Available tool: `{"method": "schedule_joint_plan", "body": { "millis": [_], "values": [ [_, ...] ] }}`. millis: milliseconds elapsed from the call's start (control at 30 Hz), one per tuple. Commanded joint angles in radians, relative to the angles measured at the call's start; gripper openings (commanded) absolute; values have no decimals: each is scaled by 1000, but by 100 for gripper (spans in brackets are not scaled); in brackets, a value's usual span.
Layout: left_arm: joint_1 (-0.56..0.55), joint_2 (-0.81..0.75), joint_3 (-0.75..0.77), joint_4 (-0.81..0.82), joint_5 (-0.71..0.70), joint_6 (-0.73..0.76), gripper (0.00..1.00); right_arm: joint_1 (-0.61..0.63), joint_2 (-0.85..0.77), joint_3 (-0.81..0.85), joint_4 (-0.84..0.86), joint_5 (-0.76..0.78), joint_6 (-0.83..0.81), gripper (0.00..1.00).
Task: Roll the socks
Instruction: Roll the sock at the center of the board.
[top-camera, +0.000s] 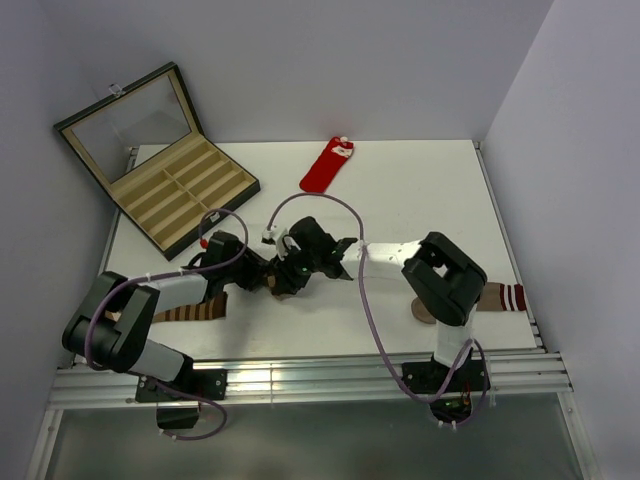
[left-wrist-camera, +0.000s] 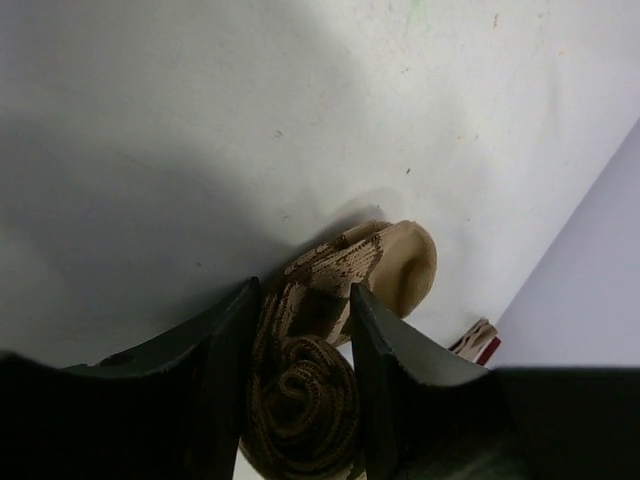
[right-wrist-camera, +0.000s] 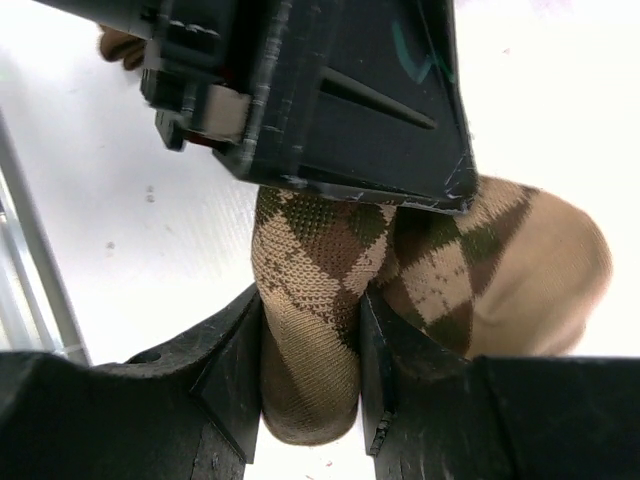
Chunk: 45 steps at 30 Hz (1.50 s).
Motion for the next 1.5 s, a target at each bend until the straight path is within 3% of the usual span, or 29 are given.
{"method": "schedule_joint_plan", "body": {
  "millis": [0,300,567,800,933,1067,1467],
  "values": [
    [-7,38,-26,74,45,-12,46,-35,30,26,94,-214,80,0],
    [-10,131,-65,281,72,-41,47,-103,212,119,8,-440,172,0],
    [-9,148,-80,408,38,-37,50,-138,318,201,-132,-415,206,0],
    [4,-6,29,125,-138,17,75,-149,324,208,-169,-317,215,0],
    [4,-135,87,-187,-244,-7,79,-149,288,185,-157,-261,212,1],
    [-8,-194,109,-322,-228,-30,81,-147,245,156,-129,-195,206,5],
    [-65,-82,148,-337,-165,-27,81,-84,188,150,-127,-47,146,6]
  ]
}}
